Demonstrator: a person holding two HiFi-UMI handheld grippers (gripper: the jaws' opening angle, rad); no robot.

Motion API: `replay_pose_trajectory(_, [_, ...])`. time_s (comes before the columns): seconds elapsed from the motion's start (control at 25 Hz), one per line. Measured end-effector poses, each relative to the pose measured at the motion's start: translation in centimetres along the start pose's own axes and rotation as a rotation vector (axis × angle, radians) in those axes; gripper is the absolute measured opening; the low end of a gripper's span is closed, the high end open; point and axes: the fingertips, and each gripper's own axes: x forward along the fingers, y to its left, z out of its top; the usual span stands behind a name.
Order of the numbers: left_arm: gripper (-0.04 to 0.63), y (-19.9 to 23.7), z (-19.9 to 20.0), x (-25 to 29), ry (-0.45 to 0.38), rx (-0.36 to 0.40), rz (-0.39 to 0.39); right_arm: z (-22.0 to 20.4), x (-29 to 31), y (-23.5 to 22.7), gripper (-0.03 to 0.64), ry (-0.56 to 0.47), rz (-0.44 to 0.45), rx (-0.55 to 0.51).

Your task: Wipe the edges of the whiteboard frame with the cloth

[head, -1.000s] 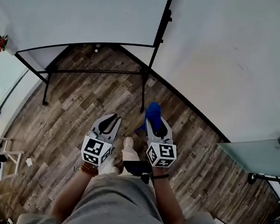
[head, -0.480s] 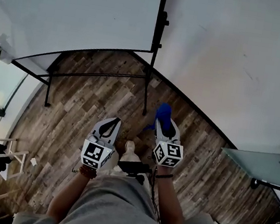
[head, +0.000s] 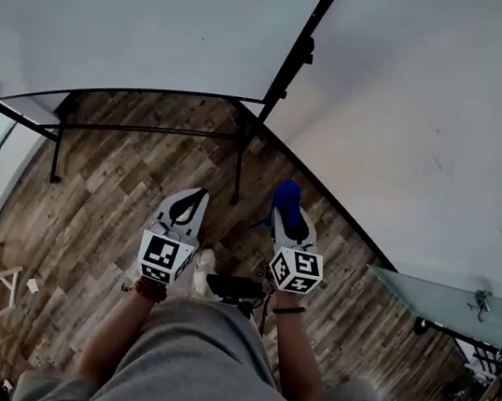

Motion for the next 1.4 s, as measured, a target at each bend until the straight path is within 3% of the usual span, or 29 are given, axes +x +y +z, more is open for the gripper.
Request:
replay_pose_trajectory(0.32, [0.011, 9.6, 2.9, 7.7, -0.043, -0.043, -0.022, 4.4, 9.2, 4.5, 0.172, 0.044, 0.121, -0.112])
replay_pose_trajectory(0.52, [0.011, 13.3, 2.8, 9.5, -0.021, -0.009, -0.052, 6.1, 13.6, 5.4, 0.173, 0.036, 0.111, -0.134])
replay_pose_trajectory(0.72, [0.011, 15.2, 1.7, 10.5, 0.01, -0.032, -0.071, 5.3, 16.7, 6.9, 0.173, 0.117, 0.16, -0.235])
replay_pose_trajectory(1.4, [0.011, 16.0, 0.8, 16.1, 0.09, 0.083, -0.149, -0.8, 26.5, 1.2, 0.173, 0.205, 0.119, -0.09])
